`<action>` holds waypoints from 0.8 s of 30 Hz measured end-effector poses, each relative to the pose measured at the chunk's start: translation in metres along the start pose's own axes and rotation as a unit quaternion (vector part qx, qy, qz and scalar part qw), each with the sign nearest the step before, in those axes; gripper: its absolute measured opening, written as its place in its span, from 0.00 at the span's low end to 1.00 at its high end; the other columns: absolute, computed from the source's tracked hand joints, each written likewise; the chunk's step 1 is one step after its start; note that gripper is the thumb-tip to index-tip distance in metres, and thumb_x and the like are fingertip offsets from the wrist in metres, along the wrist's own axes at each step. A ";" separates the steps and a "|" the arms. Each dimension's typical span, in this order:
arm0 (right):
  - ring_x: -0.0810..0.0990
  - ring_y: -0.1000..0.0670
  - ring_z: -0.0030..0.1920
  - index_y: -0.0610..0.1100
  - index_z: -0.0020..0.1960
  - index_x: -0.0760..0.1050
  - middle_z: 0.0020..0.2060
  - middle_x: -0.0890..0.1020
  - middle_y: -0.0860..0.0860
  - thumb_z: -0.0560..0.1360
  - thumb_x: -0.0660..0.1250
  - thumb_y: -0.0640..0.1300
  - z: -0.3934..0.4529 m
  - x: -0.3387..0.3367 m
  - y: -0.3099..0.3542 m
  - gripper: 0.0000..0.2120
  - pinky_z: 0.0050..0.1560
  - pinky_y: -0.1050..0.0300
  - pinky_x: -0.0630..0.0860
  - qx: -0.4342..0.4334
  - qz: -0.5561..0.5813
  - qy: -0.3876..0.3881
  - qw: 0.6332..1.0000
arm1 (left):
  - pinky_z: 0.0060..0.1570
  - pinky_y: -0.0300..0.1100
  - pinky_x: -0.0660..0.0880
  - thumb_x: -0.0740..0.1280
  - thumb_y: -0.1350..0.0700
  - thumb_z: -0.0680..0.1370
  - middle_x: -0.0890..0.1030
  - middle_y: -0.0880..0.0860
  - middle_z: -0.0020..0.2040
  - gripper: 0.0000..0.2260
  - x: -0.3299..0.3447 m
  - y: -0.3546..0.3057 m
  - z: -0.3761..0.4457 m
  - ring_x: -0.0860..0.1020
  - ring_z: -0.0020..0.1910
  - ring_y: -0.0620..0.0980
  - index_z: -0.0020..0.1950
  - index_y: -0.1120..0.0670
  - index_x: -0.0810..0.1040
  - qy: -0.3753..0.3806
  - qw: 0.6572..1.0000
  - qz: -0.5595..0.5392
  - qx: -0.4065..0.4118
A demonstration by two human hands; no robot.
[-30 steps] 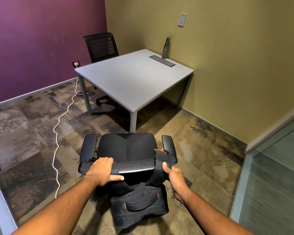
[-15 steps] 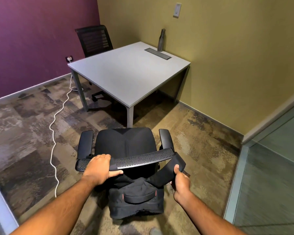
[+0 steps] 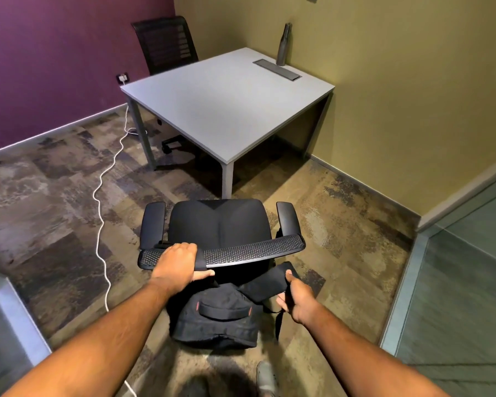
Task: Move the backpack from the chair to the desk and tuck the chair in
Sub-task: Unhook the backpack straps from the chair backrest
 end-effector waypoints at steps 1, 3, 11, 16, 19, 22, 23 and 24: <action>0.83 0.42 0.52 0.42 0.59 0.77 0.49 0.84 0.45 0.85 0.68 0.50 0.002 0.003 0.003 0.11 0.55 0.44 0.79 0.001 -0.021 0.008 1.000 | 0.59 0.50 0.72 0.66 0.27 0.72 0.80 0.57 0.58 0.34 0.000 0.000 0.000 0.78 0.59 0.57 0.60 0.56 0.75 0.001 1.000 0.002 0.002; 0.84 0.41 0.47 0.41 0.54 0.77 0.44 0.84 0.44 0.85 0.69 0.46 0.005 0.005 0.011 0.08 0.48 0.45 0.80 -0.019 -0.077 0.003 0.997 | 0.60 0.50 0.72 0.66 0.27 0.72 0.80 0.57 0.59 0.34 0.001 0.000 0.000 0.78 0.59 0.58 0.60 0.56 0.75 0.002 1.000 0.004 0.000; 0.81 0.44 0.30 0.41 0.40 0.79 0.37 0.87 0.43 0.79 0.71 0.49 0.003 0.018 0.008 0.13 0.26 0.61 0.70 -0.092 -0.400 -0.029 0.911 | 0.59 0.52 0.73 0.66 0.27 0.71 0.80 0.59 0.55 0.35 0.002 0.001 0.001 0.78 0.56 0.60 0.57 0.58 0.75 -0.021 1.000 0.002 0.005; 0.84 0.49 0.41 0.42 0.43 0.85 0.44 0.88 0.46 0.81 0.72 0.45 -0.003 0.077 -0.020 0.10 0.44 0.59 0.77 -0.138 -0.480 0.109 0.860 | 0.59 0.51 0.73 0.67 0.27 0.72 0.80 0.59 0.56 0.35 0.005 0.001 0.000 0.78 0.57 0.59 0.58 0.58 0.75 -0.019 1.000 0.012 0.001; 0.86 0.53 0.52 0.51 0.40 0.84 0.45 0.88 0.54 0.79 0.72 0.43 -0.004 0.106 -0.036 0.10 0.55 0.61 0.76 -0.180 -0.558 0.148 0.797 | 0.59 0.51 0.73 0.66 0.27 0.71 0.80 0.59 0.56 0.36 0.006 0.002 0.001 0.78 0.58 0.59 0.59 0.58 0.74 -0.018 1.000 0.013 -0.001; 0.85 0.53 0.59 0.53 0.36 0.80 0.50 0.89 0.53 0.80 0.71 0.43 -0.009 0.127 -0.055 0.14 0.58 0.64 0.74 -0.193 -0.631 0.194 0.726 | 0.59 0.51 0.74 0.66 0.26 0.71 0.80 0.58 0.56 0.37 0.007 0.003 0.002 0.78 0.58 0.59 0.59 0.58 0.75 -0.015 1.000 0.020 0.002; 0.85 0.52 0.60 0.52 0.39 0.81 0.53 0.89 0.52 0.80 0.71 0.44 -0.009 0.132 -0.061 0.11 0.60 0.62 0.75 -0.188 -0.654 0.206 0.703 | 0.59 0.51 0.74 0.66 0.26 0.71 0.80 0.58 0.56 0.37 0.008 0.003 0.003 0.78 0.57 0.58 0.59 0.58 0.75 -0.015 1.000 0.022 0.003; 0.84 0.52 0.61 0.52 0.42 0.82 0.55 0.89 0.52 0.80 0.71 0.47 -0.009 0.136 -0.066 0.08 0.63 0.60 0.76 -0.188 -0.672 0.212 0.684 | 0.59 0.51 0.74 0.66 0.26 0.71 0.80 0.58 0.56 0.37 0.008 0.003 0.003 0.78 0.57 0.58 0.59 0.58 0.75 -0.018 1.000 0.025 0.004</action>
Point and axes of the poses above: each hand's wrist, its own z-axis towards the middle knuckle, its own x-axis out of the palm, y = z × x, the point moved 9 cm from there along z, towards the middle knuckle
